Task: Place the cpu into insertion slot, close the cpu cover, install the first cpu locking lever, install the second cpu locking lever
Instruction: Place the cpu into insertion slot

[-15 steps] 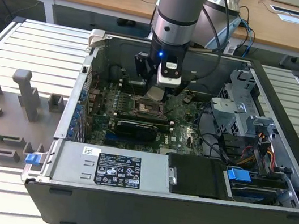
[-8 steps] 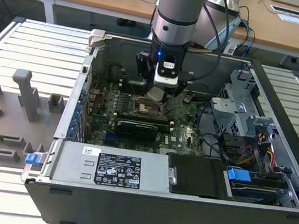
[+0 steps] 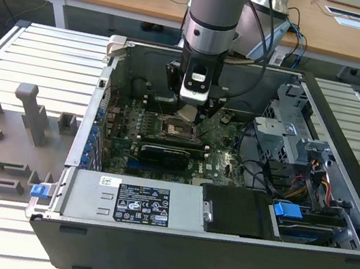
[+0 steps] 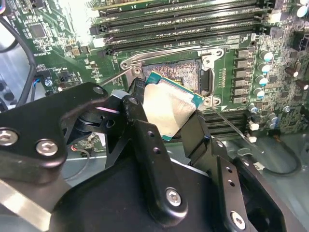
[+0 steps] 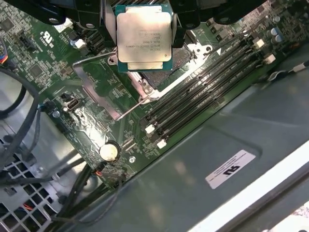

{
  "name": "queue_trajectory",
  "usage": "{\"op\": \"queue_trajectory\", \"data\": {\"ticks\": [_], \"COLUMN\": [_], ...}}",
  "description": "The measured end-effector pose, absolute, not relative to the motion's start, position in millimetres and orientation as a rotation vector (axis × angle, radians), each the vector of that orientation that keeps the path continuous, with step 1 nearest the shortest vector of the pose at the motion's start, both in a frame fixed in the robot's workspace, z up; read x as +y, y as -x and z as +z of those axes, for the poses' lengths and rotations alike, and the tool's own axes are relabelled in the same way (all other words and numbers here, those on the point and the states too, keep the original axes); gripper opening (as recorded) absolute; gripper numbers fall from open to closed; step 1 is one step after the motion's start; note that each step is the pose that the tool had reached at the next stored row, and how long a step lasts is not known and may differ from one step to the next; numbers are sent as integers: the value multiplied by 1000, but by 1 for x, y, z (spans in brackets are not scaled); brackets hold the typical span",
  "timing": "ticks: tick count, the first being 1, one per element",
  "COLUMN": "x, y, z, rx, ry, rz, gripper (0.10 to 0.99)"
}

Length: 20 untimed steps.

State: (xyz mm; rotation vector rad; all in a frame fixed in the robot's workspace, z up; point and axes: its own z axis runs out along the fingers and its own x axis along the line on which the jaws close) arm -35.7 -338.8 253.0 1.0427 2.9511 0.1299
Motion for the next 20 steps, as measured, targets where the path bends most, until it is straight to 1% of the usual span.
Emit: {"op": "queue_trajectory", "data": {"ticks": [20], "x": [-339], "y": [36], "z": [252], "rx": [2820], "ry": [-1338], "rz": [127], "gripper": [541]}}
